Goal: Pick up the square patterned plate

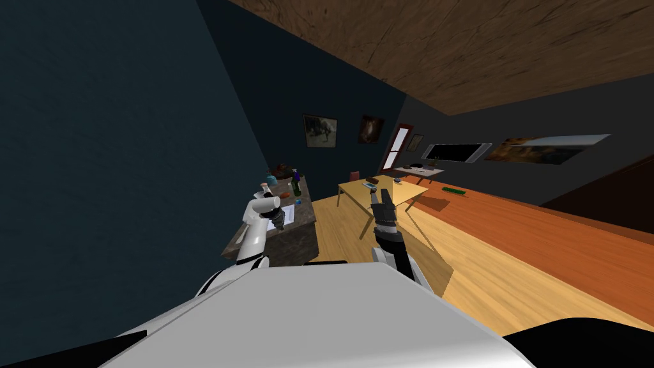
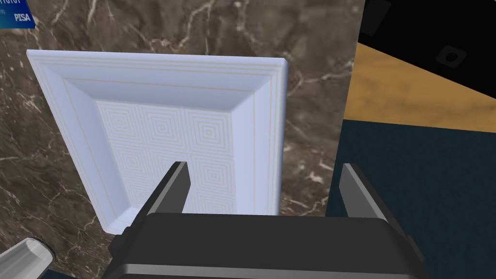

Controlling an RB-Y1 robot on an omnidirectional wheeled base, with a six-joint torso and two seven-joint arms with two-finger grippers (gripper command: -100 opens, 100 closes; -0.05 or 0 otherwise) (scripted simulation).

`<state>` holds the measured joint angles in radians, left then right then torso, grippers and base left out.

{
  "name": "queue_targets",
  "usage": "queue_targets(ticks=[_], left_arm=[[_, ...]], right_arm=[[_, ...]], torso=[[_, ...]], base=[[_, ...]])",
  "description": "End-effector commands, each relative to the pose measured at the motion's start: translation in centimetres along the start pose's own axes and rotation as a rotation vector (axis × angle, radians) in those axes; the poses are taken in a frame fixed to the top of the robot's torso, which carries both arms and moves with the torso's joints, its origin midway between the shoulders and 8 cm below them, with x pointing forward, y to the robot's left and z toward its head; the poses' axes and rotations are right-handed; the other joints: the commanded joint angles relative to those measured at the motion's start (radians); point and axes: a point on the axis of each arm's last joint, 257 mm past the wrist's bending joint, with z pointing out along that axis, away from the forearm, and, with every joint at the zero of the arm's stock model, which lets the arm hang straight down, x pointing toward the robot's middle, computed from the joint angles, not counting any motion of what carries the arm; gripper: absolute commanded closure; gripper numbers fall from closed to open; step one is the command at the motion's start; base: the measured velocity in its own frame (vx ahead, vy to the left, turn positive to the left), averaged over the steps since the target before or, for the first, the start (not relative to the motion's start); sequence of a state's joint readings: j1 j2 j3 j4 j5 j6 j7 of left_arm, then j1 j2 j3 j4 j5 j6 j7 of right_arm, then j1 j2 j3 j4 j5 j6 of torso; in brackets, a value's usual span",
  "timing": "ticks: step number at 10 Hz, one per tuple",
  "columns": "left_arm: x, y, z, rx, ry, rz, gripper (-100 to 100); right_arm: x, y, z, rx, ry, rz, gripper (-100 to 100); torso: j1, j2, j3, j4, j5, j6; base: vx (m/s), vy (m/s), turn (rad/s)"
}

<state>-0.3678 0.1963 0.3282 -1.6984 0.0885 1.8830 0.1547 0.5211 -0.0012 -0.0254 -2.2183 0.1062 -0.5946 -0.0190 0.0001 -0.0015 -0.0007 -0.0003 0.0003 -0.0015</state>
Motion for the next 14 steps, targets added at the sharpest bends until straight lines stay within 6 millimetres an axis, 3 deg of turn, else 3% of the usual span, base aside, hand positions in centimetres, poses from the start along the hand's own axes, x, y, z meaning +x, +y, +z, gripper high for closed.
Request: queue_targets(ticks=[1, 2, 6, 7, 11, 12, 13, 14], left_arm=[[0.0, 0.0, 0.0, 0.0, 0.0, 0.0, 0], [0.8, 0.0, 1.0, 0.001, 0.0, 0.002, -100], [1.6, 0.2, 1.9, 0.001, 0.001, 0.004, -100], [1.6, 0.2, 1.9, 0.003, 0.001, 0.003, 100], [1.6, 0.2, 1.9, 0.002, 0.001, 0.003, 100], [1.6, 0.2, 1.9, 0.002, 0.001, 0.003, 0], [2.3, -2.0, 0.4, 0.061, 0.041, -0.006, -100], [2.5, -2.9, -0.1, 0.08, 0.058, -0.011, -100]], right_arm=[[0.0, 0.0, 0.0, 0.0, 0.0, 0.0, 0], [0.0, 0.0, 0.0, 0.0, 0.0, 0.0, 0], [0.0, 0.0, 0.0, 0.0, 0.0, 0.0, 0], [0.0, 0.0, 0.0, 0.0, 0.0, 0.0, 0], [0.0, 0.0, 0.0, 0.0, 0.0, 0.0, 0], [0.0, 0.0, 0.0, 0.0, 0.0, 0.0, 0], [0.0, 0.0, 0.0, 0.0, 0.0, 0.0, 0], [0.0, 0.0, 0.0, 0.0, 0.0, 0.0, 0]], torso=[[0.0, 0.0, 0.0, 0.0, 0.0, 0.0], [0.0, 0.0, 0.0, 0.0, 0.0, 0.0], [0.002, 0.001, 0.0, 0.0, 0.001, 0.0], [0.001, 0.001, 0.0, 0.0, 0.0, 0.0], [0.0, 0.0, 0.0, 0.0, 0.0, 0.0], [0.0, 0.0, 0.0, 0.0, 0.0, 0.0], [0.0, 0.0, 0.0, 0.0, 0.0, 0.0], [0.002, 0.002, 0.001, 0.001, 0.0, 0.0]], base=[[0.0, 0.0, 0.0], [-0.007, 0.024, 0.009], [-0.007, 0.036, 0.002], [0.0, 0.0, 0.0], [0.0, 0.0, 0.0], [0.0, 0.0, 0.0], [-0.029, 0.036, -0.059], [-0.05, 0.074, -0.057]])
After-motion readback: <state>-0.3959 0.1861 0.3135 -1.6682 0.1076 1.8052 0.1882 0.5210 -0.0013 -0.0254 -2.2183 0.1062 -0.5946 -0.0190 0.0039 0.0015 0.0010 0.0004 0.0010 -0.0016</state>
